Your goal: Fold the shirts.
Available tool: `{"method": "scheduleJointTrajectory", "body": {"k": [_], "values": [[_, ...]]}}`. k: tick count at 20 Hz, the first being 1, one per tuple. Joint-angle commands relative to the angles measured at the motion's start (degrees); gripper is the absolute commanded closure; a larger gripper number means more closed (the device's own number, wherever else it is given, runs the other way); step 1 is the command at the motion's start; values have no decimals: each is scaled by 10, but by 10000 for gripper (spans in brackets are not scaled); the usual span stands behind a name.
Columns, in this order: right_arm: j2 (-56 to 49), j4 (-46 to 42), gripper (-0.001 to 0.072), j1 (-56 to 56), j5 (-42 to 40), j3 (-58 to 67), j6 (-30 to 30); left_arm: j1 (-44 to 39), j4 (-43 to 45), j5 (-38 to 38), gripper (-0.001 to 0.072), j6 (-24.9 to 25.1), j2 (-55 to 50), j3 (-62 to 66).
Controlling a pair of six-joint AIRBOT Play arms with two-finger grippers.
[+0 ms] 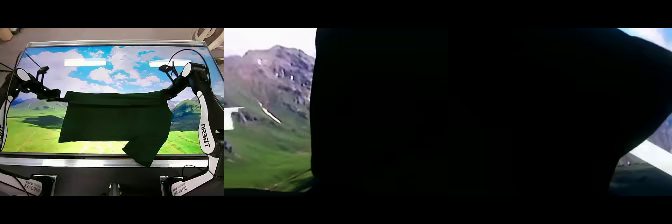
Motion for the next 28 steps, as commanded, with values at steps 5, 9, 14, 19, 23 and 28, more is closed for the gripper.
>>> {"method": "scheduleJointTrajectory", "body": {"k": [5,9,14,19,23,28], "values": [[-25,14,673,1,40,-18,46,-16,-28,-72,678,-17,-25,-42],[0,-12,260,-7,62,-17,27,0,-26,-125,155,-17,-15,-42],[82,-21,181,-85,145,-85,24,52,-21,-141,213,-26,68,-94],[249,11,181,-93,38,-345,3,60,-13,-41,209,2,196,-359],[304,13,181,-93,19,-408,4,60,-32,8,210,10,228,-445],[306,15,176,-93,28,-422,4,35,-51,62,214,4,227,-467]]}}
